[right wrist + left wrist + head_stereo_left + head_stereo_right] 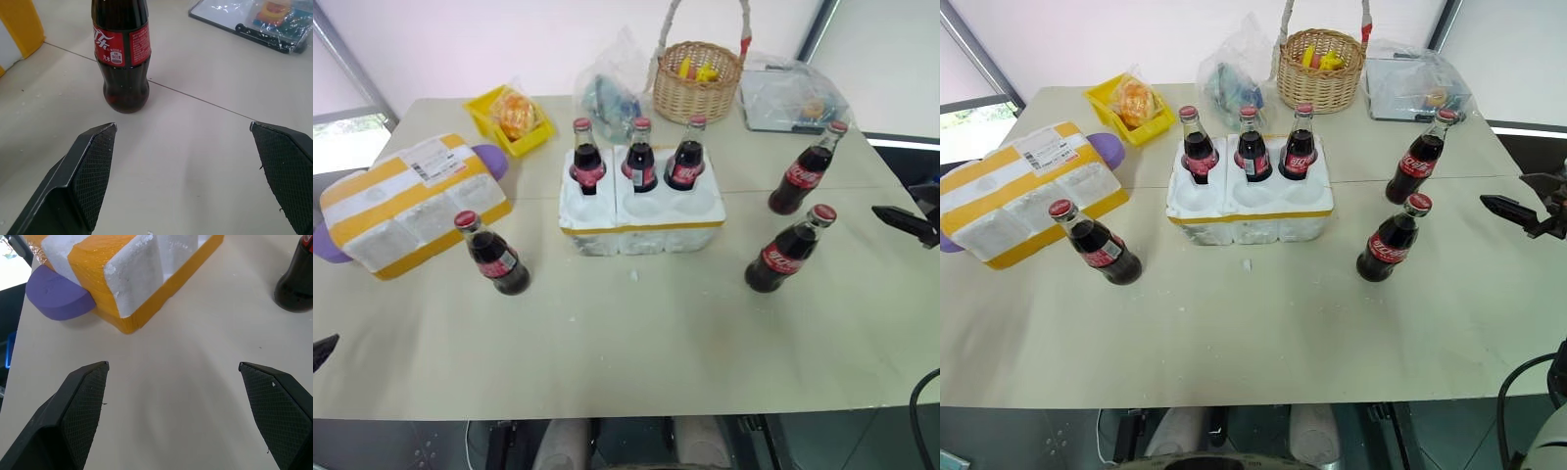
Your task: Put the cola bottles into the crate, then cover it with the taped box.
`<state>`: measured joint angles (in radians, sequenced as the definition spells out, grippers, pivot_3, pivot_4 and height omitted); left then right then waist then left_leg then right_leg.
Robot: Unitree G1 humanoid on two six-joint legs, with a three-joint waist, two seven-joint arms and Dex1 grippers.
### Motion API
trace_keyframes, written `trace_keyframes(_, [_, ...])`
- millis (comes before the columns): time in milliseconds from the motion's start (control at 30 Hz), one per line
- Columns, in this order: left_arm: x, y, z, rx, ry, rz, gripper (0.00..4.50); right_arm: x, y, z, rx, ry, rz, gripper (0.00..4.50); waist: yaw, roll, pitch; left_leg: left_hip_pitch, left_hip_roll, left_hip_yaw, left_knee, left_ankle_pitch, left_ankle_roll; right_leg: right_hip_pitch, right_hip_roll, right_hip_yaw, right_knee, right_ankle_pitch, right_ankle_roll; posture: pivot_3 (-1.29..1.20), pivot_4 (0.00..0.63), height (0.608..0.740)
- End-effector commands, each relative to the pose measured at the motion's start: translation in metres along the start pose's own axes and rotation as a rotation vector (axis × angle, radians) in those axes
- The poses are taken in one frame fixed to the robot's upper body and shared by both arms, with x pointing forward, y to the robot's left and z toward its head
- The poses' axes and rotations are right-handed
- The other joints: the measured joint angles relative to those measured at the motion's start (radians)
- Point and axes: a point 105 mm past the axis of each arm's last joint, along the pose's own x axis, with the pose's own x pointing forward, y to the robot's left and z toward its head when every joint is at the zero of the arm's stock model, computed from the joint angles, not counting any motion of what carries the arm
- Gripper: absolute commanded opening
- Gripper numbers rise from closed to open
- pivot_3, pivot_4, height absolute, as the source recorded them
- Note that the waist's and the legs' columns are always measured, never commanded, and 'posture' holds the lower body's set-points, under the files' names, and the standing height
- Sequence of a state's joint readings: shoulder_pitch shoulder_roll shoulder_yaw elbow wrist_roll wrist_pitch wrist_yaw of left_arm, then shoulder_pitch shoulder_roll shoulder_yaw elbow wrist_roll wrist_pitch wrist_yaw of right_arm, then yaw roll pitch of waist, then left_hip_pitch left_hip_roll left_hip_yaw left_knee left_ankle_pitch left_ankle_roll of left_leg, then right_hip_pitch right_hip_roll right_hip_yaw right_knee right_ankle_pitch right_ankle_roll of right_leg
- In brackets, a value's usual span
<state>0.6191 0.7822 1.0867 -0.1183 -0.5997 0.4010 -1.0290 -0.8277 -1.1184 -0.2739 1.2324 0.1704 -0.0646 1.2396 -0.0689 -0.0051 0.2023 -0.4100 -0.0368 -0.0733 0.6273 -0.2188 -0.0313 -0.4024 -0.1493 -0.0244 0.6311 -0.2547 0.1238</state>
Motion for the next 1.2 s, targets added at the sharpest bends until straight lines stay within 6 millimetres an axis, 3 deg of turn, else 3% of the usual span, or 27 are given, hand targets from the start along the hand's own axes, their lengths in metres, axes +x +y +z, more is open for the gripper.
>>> trace_keyframes(33, [-0.006, 0.007, 0.007, 0.038, -0.012, 0.026, 4.45, -0.009, -0.008, 0.017, -0.019, -0.052, -0.028, 4.50, 0.000, 0.000, 0.000, 0.000, 0.000, 0.000, 0.000, 0.000, 0.000, 0.000, 0.000, 0.000, 0.000, 0.000, 0.000, 0.00, 0.150, 0.737])
trace_keyframes(567, [-0.004, 0.009, 0.007, 0.018, -0.018, 0.018, 4.45, -0.008, -0.006, 0.015, -0.006, -0.046, -0.014, 4.50, 0.000, 0.000, 0.000, 0.000, 0.000, 0.000, 0.000, 0.000, 0.000, 0.000, 0.000, 0.000, 0.000, 0.000, 0.000, 0.00, 0.150, 0.737])
trace_keyframes(767, [0.007, -0.010, 0.021, 0.067, -0.047, -0.058, 4.45, -0.011, -0.006, 0.020, -0.010, -0.050, -0.001, 4.50, 0.000, 0.000, 0.000, 0.000, 0.000, 0.000, 0.001, 0.000, 0.000, 0.000, 0.000, 0.000, 0.000, 0.000, 0.000, 0.00, 0.150, 0.737])
trace_keyframes(1067, [0.036, -0.032, 0.041, 0.077, -0.082, -0.207, 4.45, -0.033, -0.005, 0.019, -0.007, -0.030, 0.047, 4.50, 0.005, 0.000, 0.000, 0.000, 0.000, 0.000, 0.001, 0.000, 0.000, 0.001, 0.000, 0.000, 0.001, 0.000, 0.000, 0.00, 0.150, 0.737])
trace_keyframes(1200, [0.063, -0.048, 0.049, 0.090, -0.095, -0.318, 4.45, -0.051, 0.016, 0.019, -0.019, 0.006, 0.225, 4.50, 0.006, 0.000, 0.000, 0.000, 0.000, 0.001, 0.002, 0.000, 0.000, 0.001, 0.000, 0.000, 0.001, 0.000, 0.000, 0.00, 0.150, 0.737])
